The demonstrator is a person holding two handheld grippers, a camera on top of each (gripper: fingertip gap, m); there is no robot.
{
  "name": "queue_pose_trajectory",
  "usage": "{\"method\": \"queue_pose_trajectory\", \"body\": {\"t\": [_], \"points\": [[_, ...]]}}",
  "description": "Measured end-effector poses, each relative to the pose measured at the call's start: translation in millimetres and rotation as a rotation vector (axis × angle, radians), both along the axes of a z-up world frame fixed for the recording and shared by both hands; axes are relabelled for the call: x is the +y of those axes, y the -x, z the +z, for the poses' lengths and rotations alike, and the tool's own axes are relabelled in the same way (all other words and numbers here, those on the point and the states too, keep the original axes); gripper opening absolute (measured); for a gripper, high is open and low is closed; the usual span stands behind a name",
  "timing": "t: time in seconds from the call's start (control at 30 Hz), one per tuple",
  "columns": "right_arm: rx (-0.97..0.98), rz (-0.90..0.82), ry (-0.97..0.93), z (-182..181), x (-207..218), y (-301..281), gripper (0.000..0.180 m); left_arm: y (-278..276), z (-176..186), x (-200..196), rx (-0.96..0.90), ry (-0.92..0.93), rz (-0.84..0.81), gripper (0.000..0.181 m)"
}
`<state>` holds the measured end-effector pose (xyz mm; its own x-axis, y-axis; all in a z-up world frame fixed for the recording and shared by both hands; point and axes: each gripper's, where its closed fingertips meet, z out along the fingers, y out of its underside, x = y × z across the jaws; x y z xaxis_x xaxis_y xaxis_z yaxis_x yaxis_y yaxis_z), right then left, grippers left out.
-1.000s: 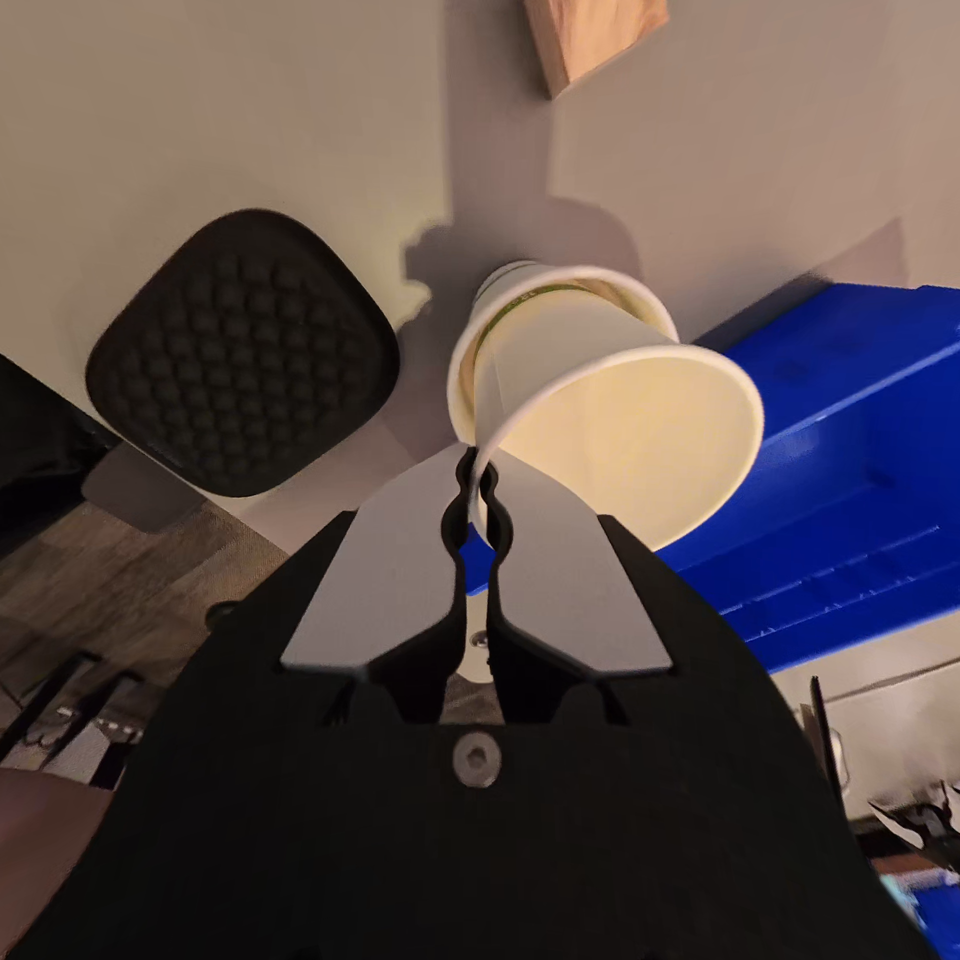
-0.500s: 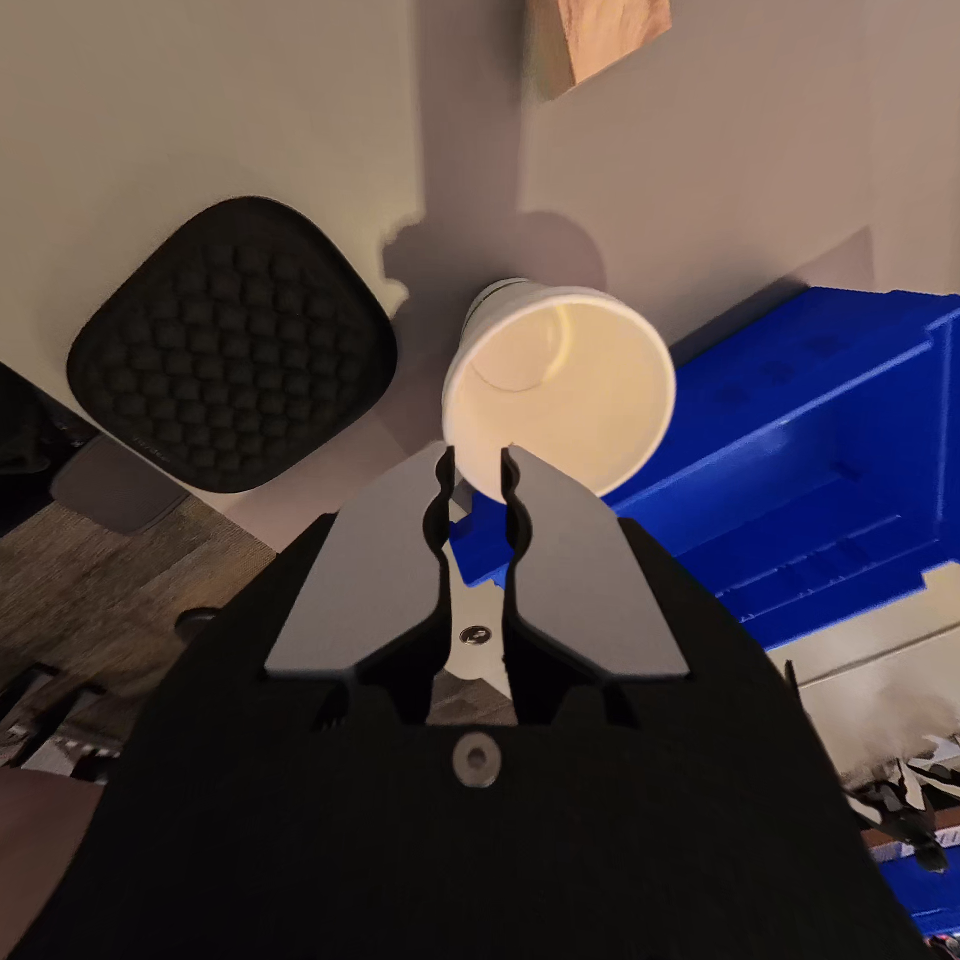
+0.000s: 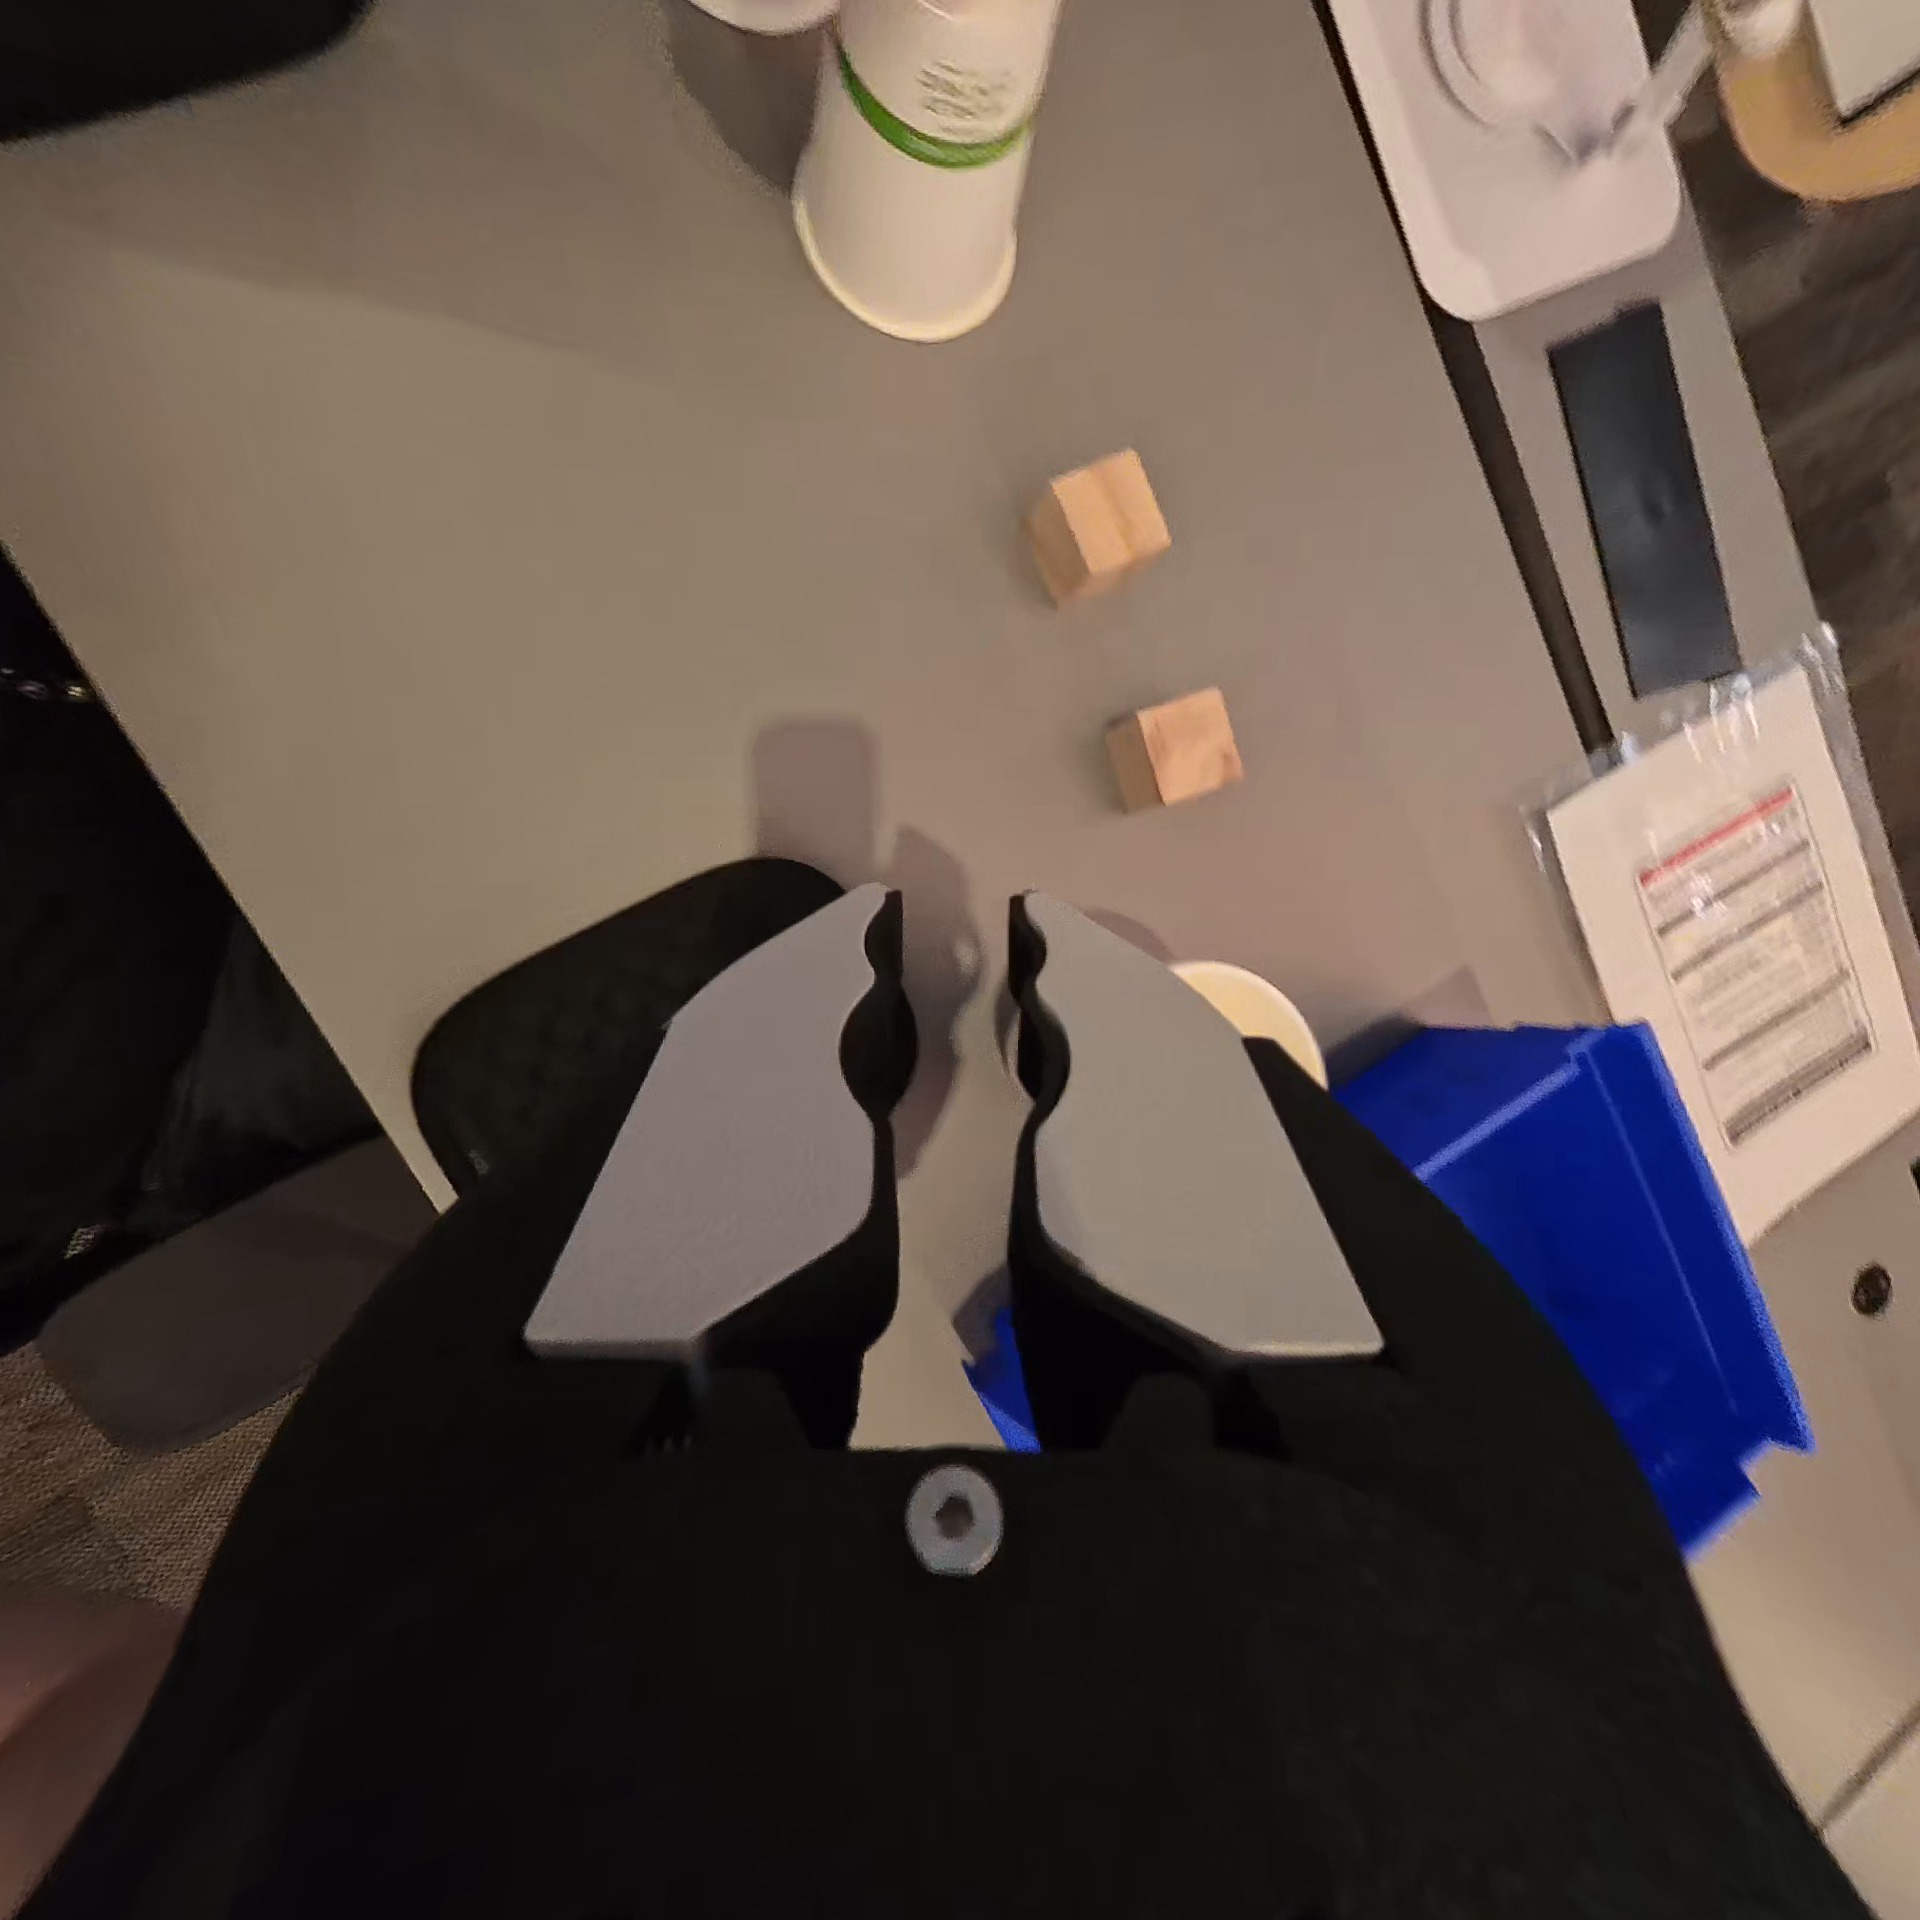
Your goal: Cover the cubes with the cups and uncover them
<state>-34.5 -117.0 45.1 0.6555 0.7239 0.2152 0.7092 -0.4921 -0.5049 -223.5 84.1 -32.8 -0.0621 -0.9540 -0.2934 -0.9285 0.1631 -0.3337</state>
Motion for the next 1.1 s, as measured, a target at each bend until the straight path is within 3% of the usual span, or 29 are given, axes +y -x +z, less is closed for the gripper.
{"method": "queue_pose_trajectory", "body": {"t": [0.03,0.43,1.1], "points": [[0.013,0.026,0.002,-4,-4,7,0.016,-3,-2,-1,0.004,0.028,-0.008,0.084],[0.081,0.117,-0.006,-18,-46,25,0.016,-4,-28,7,0.144,0.072,-0.031,0.09],[0.089,0.113,0.024,-40,-53,13,0.018,-5,-49,10,0.23,0.094,-0.043,0.078]]}}
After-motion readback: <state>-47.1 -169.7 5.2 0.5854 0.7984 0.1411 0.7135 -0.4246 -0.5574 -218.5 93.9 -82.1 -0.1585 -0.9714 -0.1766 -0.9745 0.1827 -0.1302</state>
